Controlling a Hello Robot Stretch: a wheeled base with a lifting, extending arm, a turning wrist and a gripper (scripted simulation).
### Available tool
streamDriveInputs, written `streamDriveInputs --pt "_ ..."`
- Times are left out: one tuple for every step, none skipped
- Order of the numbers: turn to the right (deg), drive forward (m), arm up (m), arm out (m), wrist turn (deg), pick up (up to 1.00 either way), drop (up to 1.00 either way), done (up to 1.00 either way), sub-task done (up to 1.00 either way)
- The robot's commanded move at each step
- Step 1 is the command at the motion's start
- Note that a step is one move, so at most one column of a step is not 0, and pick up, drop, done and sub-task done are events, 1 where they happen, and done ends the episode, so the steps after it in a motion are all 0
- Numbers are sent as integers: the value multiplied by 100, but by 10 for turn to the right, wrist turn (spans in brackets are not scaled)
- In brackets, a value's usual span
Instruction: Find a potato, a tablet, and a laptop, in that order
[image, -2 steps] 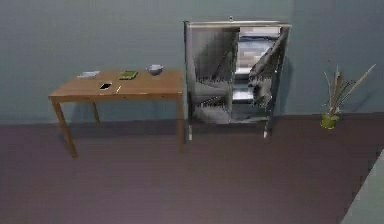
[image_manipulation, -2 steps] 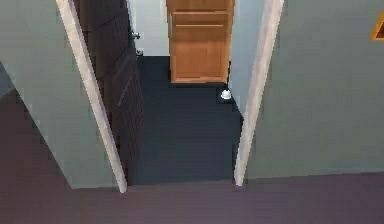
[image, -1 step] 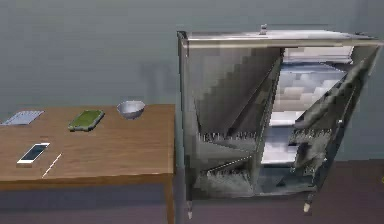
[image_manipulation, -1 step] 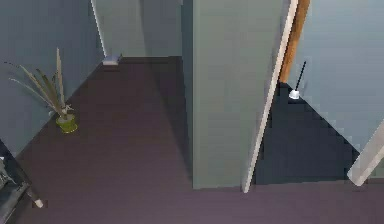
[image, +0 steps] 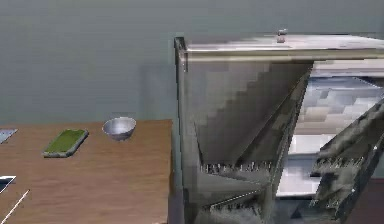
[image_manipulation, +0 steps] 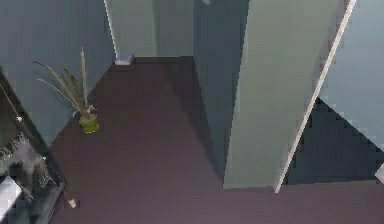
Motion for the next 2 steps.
streamDriveInputs --pt "-390 0 0 0 0 0 0 0 0" --pt "0 0 0 0 0 0 0 0 100"
